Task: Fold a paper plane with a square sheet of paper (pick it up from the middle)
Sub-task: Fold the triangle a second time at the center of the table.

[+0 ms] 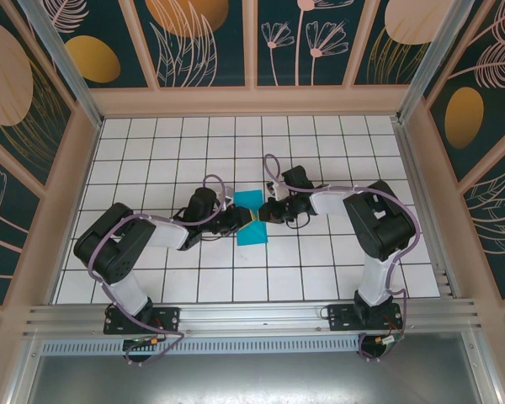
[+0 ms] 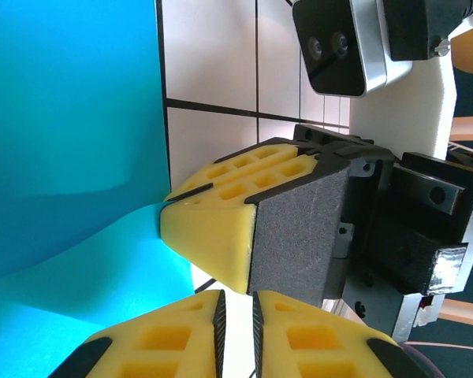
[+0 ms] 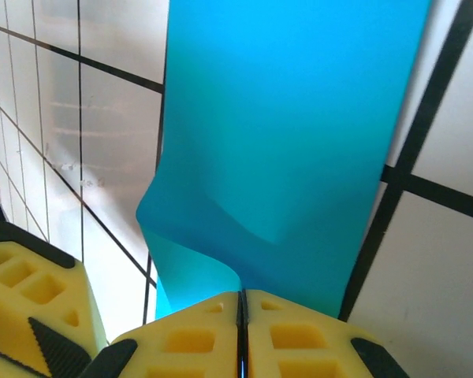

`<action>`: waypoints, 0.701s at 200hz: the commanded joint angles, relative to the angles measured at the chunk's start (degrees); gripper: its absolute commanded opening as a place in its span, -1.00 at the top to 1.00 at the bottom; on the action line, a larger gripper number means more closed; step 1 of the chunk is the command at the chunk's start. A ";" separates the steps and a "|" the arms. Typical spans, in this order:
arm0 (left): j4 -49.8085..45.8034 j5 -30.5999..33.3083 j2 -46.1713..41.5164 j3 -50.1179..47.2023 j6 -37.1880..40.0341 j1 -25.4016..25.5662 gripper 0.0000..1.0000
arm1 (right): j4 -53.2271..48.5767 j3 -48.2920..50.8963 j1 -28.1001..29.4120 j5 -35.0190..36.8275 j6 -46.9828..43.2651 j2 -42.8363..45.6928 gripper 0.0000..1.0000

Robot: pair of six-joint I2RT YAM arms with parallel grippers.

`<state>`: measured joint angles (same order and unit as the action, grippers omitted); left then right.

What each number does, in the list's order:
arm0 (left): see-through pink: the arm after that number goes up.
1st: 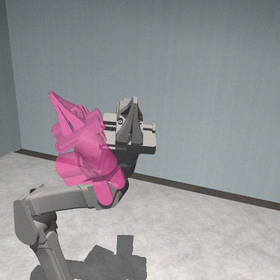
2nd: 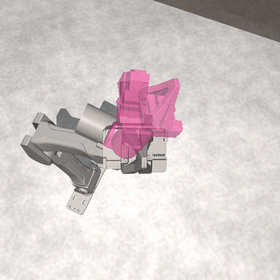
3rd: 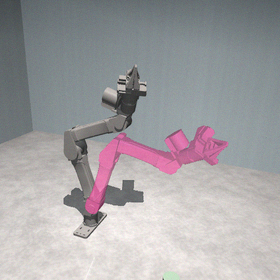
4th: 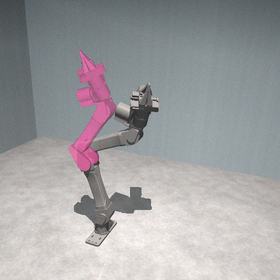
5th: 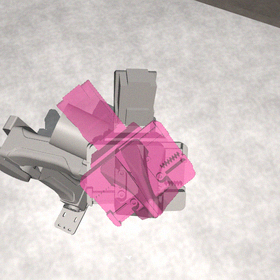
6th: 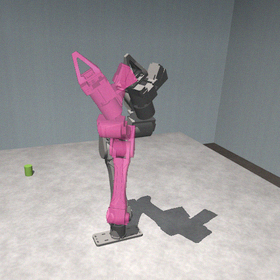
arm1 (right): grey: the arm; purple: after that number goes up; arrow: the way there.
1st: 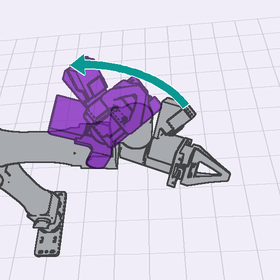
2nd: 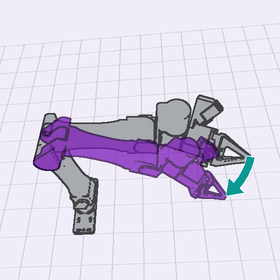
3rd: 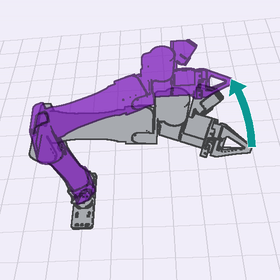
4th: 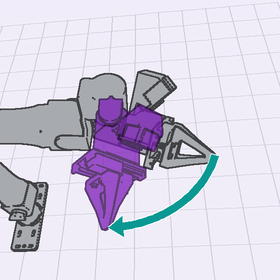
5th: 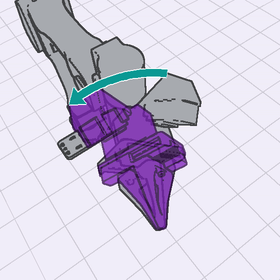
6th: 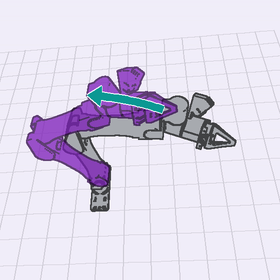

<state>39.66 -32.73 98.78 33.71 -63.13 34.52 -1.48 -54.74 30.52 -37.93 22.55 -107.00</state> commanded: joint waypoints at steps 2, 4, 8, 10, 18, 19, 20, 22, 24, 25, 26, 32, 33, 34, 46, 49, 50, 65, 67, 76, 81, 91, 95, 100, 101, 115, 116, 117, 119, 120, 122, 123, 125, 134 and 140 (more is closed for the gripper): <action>0.65 -0.32 1.21 1.57 0.10 0.01 0.61 | -0.19 0.47 -0.49 1.63 -1.89 0.94 0.78; 0.50 -0.21 1.21 1.65 0.15 0.02 0.62 | -0.13 0.48 -0.54 1.63 -1.89 0.88 0.78; 0.05 -0.08 1.24 1.86 0.32 0.03 0.62 | -0.12 0.43 -0.55 1.71 -1.96 0.85 0.78; -0.16 -0.02 1.26 1.94 0.41 0.09 0.62 | -0.15 0.45 -0.55 1.76 -1.97 0.86 0.78; -1.03 0.23 1.48 2.42 0.79 0.09 0.63 | -0.19 0.36 -0.55 2.02 -1.98 0.76 0.78; -1.14 0.31 1.53 2.46 0.85 0.06 0.64 | -0.19 0.35 -0.55 2.09 -1.98 0.75 0.78; -1.14 0.30 1.52 2.55 0.88 0.04 0.63 | -0.19 0.39 -0.55 2.12 -1.98 0.79 0.79; -1.33 0.32 1.61 2.64 0.92 0.02 0.63 | -0.22 0.35 -0.62 2.20 -1.98 0.73 0.79; -1.58 0.37 1.60 2.73 1.00 0.09 0.64 | -0.27 0.38 -0.63 2.28 -1.87 0.67 0.79; -1.63 0.42 1.64 2.83 1.00 0.05 0.64 | -0.23 0.36 -0.64 2.31 -1.88 0.66 0.79; -1.71 0.45 1.66 2.88 1.08 0.08 0.64 | -0.21 0.39 -0.64 2.37 -1.84 0.66 0.79; -2.18 0.51 1.89 3.17 1.32 0.09 0.64 | -0.17 0.34 -0.64 2.52 -1.68 0.57 0.79; -2.24 0.49 1.96 3.18 1.33 0.05 0.64 | -0.14 0.38 -0.64 2.56 -1.66 0.57 0.79; -2.27 0.48 1.95 3.24 1.34 0.08 0.64 | -0.17 0.36 -0.64 2.58 -1.60 0.57 0.79; -2.72 0.50 2.34 3.74 1.43 0.03 0.65 | 0.06 0.30 -0.64 2.52 -1.29 0.31 0.79; -2.84 0.54 2.51 3.81 1.39 0.02 0.65 | 0.02 0.28 -0.64 2.58 -1.28 0.21 0.79; -2.84 0.55 2.53 3.90 1.41 0.06 0.65 | 0.05 0.26 -0.64 2.59 -1.28 0.26 0.79; -3.52 0.59 2.98 4.49 1.65 0.02 0.66 | -0.09 0.18 -0.64 3.12 -1.28 0.06 0.79; -3.64 0.68 3.04 4.47 1.69 0.02 0.66 | -0.08 0.19 -0.64 3.17 -1.28 0.04 0.78; -3.88 0.78 3.22 4.73 1.78 0.06 0.67 | -0.02 0.09 -0.65 3.17 -1.26 -0.05 0.79; -3.97 0.77 3.33 4.90 1.79 0.06 0.68 | -0.07 0.12 -0.62 3.21 -1.26 -0.13 0.79; -4.41 0.77 3.47 5.18 1.93 0.04 0.70 | -0.16 0.00 -0.64 3.37 -1.36 -0.18 0.79; -4.64 0.87 3.60 5.37 2.04 0.04 0.70 | -0.26 -0.09 -0.72 3.41 -1.41 -0.22 0.79; -4.97 0.98 3.70 5.47 2.19 0.05 0.70 | -0.37 -0.11 -0.73 3.55 -1.45 -0.25 0.79; -5.04 0.95 3.74 5.52 2.21 0.08 0.70 | -0.37 -0.20 -0.68 3.60 -1.45 -0.28 0.79; -5.64 1.02 4.00 5.83 2.49 0.02 0.71 | -0.57 -0.36 -0.68 3.81 -1.45 -0.44 0.79; -5.64 1.05 4.03 5.83 2.49 0.06 0.71 | -0.56 -0.36 -0.70 3.82 -1.45 -0.46 0.79; -5.64 1.07 4.04 5.92 2.49 0.08 0.71 | -0.55 -0.41 -0.67 3.83 -1.45 -0.48 0.79; -5.65 1.02 4.05 5.92 2.47 0.03 0.71 | -0.59 -0.42 -0.71 3.83 -1.45 -0.51 0.79; -5.65 1.01 4.09 5.97 2.48 0.03 0.72 | -0.61 -0.39 -0.72 3.79 -1.45 -0.45 0.79; -5.65 1.00 4.13 5.96 2.49 0.04 0.72 | -0.63 -0.42 -0.70 3.80 -1.45 -0.55 0.79; -5.65 0.96 4.13 5.98 2.49 0.03 0.72 | -0.63 -0.44 -0.72 3.81 -1.45 -0.56 0.79; -5.69 0.93 4.18 6.07 2.44 0.09 0.72 | -0.68 -0.45 -0.73 3.83 -1.45 -0.55 0.79; -5.90 1.00 4.31 6.25 2.62 0.05 0.72 | -0.71 -0.50 -0.73 3.83 -1.45 -0.51 0.79; -6.04 0.97 4.35 6.40 2.74 0.00 0.73 | -0.77 -0.49 -0.68 3.90 -1.45 -0.55 0.79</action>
<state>35.11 -32.25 102.06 38.48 -62.13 34.52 -1.50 -54.65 30.30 -34.76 22.37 -107.00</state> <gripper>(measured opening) 0.142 0.106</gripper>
